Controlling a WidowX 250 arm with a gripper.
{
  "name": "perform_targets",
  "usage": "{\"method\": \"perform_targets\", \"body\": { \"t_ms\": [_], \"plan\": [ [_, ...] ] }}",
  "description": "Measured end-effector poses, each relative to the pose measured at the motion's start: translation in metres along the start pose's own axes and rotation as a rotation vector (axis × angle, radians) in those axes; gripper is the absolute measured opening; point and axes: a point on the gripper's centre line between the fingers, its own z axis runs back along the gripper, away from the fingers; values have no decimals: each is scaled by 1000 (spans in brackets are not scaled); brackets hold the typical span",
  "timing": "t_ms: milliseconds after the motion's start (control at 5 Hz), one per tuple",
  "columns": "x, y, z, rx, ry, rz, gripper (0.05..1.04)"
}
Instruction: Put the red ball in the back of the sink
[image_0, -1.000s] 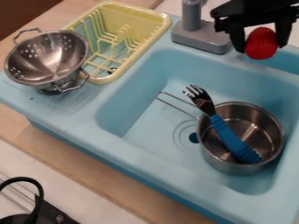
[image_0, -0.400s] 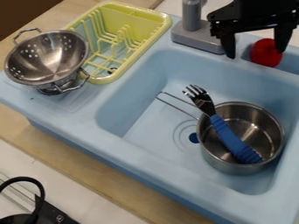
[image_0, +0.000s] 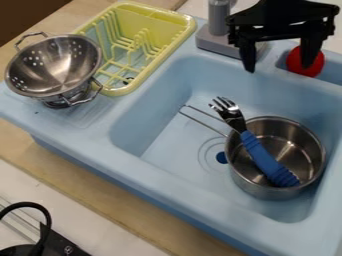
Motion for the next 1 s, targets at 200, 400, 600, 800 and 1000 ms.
{"method": "perform_targets", "body": {
  "t_ms": [200,400,600,800,1000],
  "plan": [
    [-1,3,17,-36,-35,4,999],
    [-2,6,29,-96,-56,15,999],
    [-10,16,36,-40,-14,48,999],
    [-19,27,42,32,72,100,999],
    [-26,42,48,77,95,148,999]
  ]
}}
